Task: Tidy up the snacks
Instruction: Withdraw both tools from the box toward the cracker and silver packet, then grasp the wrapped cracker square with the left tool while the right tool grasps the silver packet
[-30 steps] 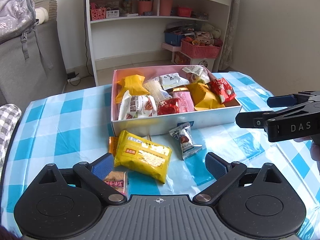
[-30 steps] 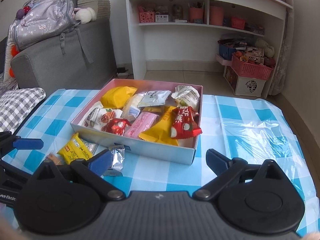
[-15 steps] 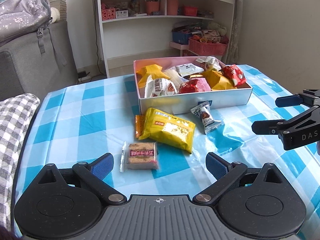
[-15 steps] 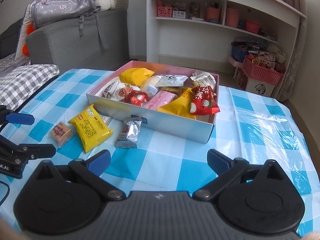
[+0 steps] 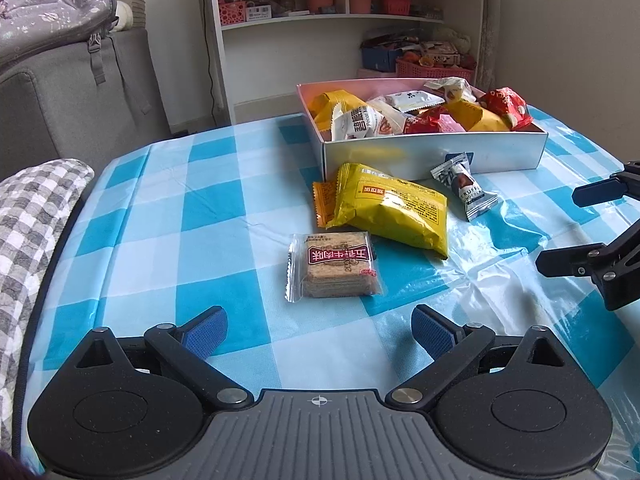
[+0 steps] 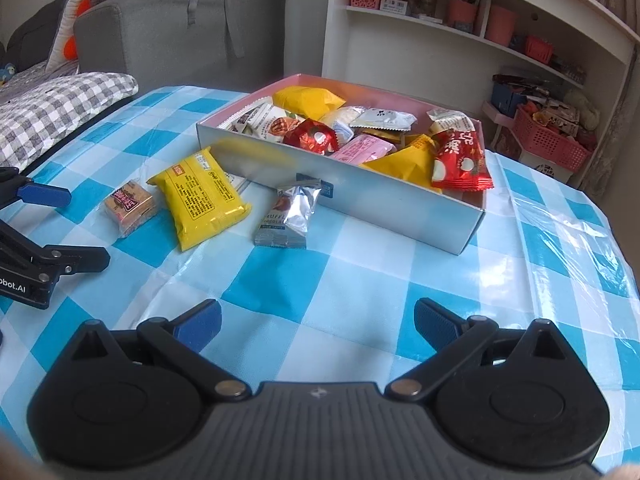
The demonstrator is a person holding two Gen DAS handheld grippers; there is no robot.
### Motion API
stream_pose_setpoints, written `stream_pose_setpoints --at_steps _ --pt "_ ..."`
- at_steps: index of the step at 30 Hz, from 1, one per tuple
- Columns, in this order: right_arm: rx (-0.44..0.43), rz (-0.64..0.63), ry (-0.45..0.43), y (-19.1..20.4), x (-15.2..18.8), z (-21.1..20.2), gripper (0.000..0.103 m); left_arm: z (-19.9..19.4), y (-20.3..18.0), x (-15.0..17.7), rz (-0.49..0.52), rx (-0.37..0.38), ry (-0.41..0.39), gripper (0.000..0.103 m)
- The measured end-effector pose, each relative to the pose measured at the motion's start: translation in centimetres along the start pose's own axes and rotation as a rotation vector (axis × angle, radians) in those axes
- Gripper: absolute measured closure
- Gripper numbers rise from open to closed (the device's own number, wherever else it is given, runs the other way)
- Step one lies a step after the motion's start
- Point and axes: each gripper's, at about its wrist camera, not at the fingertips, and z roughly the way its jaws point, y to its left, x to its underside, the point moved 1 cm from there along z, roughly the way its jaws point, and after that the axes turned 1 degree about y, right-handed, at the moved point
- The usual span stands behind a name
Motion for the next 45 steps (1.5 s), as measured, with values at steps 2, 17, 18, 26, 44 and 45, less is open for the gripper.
stream_pose_setpoints --at_steps 2,17,18,26,44,45 --pt "-0.011 -0.011 0.007 0.3 0.0 0.5 0.0 0.3 -0.1 0.0 0.007 -0.003 -0.004 0.004" --pt "-0.026 -0.031 -0.021 0.6 -1.5 3.5 0.001 1.9 0.4 -1.0 -0.036 0.02 -0.052 0.013" --pt "-0.025 -0.031 -0.025 0.6 -1.6 3.6 0.001 2.0 0.4 -1.1 -0.038 0.02 -0.055 0.016" --pt "-0.018 -0.039 -0.042 0.6 -2.8 4.6 0.01 2.0 0.6 -1.5 -0.051 0.024 -0.065 0.039" --pt "0.001 -0.037 -0.054 0.3 -4.0 4.7 0.058 1.5 0.4 -1.9 -0.061 0.031 -0.048 0.061" --pt "0.003 -0.036 -0.053 0.3 -4.0 4.7 0.061 1.5 0.4 -2.0 -0.063 0.03 -0.046 0.062"
